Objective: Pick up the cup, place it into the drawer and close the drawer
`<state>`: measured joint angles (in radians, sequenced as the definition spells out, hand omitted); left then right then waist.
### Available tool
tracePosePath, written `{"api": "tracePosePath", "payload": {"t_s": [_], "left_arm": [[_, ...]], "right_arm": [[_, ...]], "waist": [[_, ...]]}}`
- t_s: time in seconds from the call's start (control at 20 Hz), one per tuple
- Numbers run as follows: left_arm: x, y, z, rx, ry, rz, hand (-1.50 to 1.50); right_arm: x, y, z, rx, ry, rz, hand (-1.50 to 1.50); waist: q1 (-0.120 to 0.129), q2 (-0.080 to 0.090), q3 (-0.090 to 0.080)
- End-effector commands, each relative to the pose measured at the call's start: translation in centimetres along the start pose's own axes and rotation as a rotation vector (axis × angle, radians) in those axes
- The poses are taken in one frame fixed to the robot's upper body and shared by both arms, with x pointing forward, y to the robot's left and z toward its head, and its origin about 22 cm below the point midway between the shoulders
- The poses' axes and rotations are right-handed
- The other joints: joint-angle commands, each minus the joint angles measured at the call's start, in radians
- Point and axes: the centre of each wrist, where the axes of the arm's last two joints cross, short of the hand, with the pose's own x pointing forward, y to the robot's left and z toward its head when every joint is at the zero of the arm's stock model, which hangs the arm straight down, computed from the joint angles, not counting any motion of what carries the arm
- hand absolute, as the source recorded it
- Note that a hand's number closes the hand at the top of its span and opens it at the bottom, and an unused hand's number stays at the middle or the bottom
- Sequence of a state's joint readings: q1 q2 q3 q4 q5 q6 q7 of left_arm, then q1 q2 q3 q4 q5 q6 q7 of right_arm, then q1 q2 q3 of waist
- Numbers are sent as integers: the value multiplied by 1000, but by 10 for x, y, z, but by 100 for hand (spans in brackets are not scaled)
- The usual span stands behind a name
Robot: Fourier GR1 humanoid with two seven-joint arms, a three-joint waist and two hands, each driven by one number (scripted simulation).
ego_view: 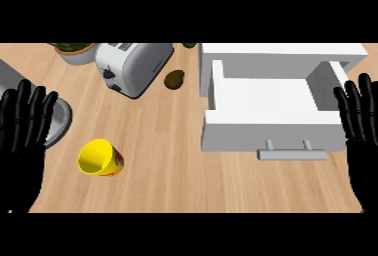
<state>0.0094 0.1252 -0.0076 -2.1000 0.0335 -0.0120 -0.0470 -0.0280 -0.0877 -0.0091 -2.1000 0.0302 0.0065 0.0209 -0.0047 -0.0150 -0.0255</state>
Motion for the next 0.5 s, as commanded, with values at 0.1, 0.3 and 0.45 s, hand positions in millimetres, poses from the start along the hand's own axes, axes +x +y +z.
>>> {"api": "tracePosePath", "payload": {"t_s": [0.1,0.3,0.45], "left_arm": [[-6,-8,16,122,5,-59,-150],[-13,-20,14,318,131,60,-150],[-27,-30,15,323,151,58,-150]], "right_arm": [[4,-6,5,33,16,-9,-150],[-8,22,-1,105,90,-153,-150],[0,10,-9,94,97,-173,-150]], "waist": [[5,14,26],[14,17,25],[5,15,25]]}}
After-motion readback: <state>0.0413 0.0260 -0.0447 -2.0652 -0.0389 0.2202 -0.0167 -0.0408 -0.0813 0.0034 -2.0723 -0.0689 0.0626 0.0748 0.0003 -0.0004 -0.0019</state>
